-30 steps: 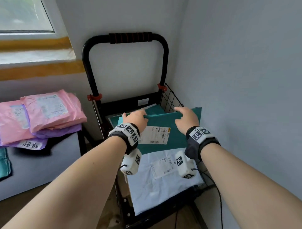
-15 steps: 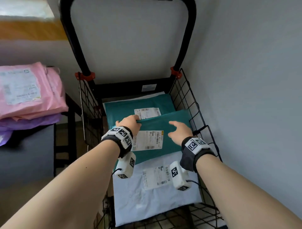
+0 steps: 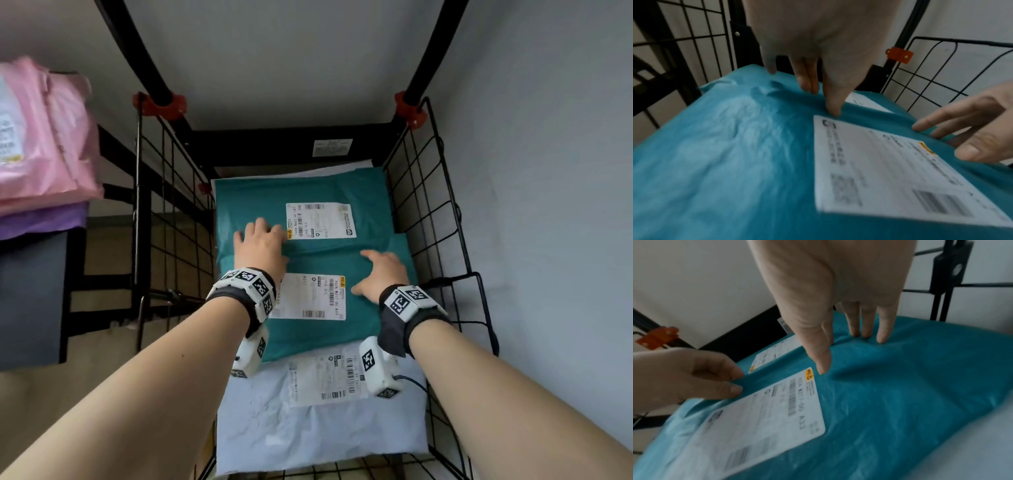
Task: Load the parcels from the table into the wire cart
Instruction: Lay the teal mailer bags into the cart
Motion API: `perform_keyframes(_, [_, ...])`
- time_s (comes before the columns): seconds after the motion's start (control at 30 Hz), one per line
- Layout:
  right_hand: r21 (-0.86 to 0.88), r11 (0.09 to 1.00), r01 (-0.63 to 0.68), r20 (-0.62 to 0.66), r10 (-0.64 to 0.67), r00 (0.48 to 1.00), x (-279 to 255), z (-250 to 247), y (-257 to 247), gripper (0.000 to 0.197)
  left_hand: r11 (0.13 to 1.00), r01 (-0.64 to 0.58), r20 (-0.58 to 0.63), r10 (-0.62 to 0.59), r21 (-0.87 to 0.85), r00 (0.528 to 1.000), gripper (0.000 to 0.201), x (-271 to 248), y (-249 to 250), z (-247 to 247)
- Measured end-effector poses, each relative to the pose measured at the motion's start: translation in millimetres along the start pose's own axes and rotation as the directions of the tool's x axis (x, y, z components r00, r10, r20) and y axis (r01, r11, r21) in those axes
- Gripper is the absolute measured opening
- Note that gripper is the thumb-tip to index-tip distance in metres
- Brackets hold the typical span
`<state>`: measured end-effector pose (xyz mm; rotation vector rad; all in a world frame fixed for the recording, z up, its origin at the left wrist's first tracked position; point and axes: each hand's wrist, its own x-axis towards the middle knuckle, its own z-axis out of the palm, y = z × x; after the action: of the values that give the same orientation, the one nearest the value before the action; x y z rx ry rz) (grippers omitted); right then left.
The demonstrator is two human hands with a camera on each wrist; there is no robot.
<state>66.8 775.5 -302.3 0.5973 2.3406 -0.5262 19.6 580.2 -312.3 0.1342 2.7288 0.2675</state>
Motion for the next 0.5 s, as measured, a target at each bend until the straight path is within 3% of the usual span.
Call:
perform_keyframes(0.1, [-0.008,1.000,-0.017,-0.072,0.017,0.997,6,1,3,0.089,0.978,0.165,-0.102,-0.178,-0.125,0.979,0.063,-8,-7,3])
perform_keyframes(0.2, [0.044,0.998,-0.044,-0.145,0.050,0.988,15,-6,10,0.099,0.870,0.382,-0.021,-0.408,-0.313,0.913,0.089,-15,-21,4])
perform_keyframes(0.27, [0.098,0.992,-0.085,-0.139,0.098,0.985,23,-11,17,0.104,0.771,0.473,0.067,-0.495,-0.427,0.867,0.100,-19,-28,7])
perform_keyframes(0.4, [0.220,0.963,-0.153,-0.017,0.161,0.987,32,-4,28,0.117,0.641,0.534,0.185,-0.530,-0.552,0.827,0.105,-21,-33,19])
perform_keyframes(0.5, [0.242,0.955,-0.172,-0.008,0.180,0.984,32,4,27,0.119,0.582,0.500,0.184,-0.517,-0.641,0.836,0.099,-15,-40,22])
